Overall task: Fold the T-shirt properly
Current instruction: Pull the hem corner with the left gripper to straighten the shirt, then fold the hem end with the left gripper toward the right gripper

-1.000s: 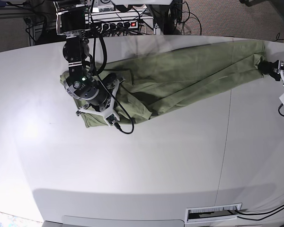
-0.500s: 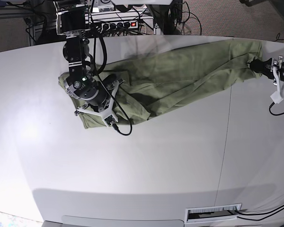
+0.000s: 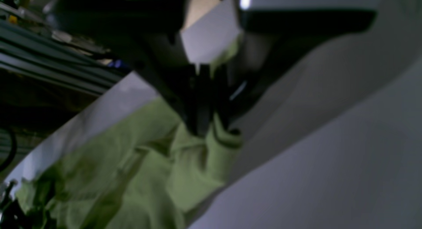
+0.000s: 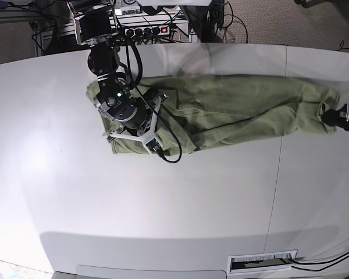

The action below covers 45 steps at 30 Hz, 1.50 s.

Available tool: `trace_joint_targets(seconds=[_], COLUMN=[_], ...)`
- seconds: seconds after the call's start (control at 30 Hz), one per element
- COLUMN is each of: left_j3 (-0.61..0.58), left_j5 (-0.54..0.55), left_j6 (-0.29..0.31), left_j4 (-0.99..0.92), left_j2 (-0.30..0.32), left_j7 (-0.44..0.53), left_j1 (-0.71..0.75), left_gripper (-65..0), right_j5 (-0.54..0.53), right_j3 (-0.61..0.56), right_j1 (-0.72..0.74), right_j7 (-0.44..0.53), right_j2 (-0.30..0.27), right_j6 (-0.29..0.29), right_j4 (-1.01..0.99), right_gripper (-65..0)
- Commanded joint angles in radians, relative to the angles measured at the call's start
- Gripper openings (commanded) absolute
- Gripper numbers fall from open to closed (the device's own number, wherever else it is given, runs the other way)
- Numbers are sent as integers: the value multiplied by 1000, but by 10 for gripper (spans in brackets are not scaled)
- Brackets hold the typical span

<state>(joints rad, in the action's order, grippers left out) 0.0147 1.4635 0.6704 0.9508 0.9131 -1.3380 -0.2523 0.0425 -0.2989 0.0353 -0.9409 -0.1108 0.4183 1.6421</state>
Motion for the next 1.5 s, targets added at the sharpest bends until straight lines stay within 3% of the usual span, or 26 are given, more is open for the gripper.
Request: trace_joint_targets(seconds=[0.0, 0.17, 0.47, 0.93, 1.47], left_j3=[8, 8, 8, 8, 8], left_j5=[20, 20, 20, 20, 20], left_j6=[-11, -48, -98, -98, -11], left_j4=[9, 12, 57, 527, 541], left_j2=[23, -2, -100, -175, -462], left_j7=[-3, -17, -42, -53, -23], left_j1=[-36, -56, -56, -31, 8], left_gripper=[-650, -650, -650, -650, -650], right_j5=[-7, -9, -19, -19, -19], right_j3=[-2, -2, -2, -2, -2], right_j1=[10, 29, 71, 70, 70], right_j7=[7, 22, 25, 25, 17], right_j2=[3, 4, 17, 17, 17], right_j6=[1, -13, -19, -20, -22], right_j4=[11, -63, -158, -158, -158], right_gripper=[-650, -650, -650, -650, -650])
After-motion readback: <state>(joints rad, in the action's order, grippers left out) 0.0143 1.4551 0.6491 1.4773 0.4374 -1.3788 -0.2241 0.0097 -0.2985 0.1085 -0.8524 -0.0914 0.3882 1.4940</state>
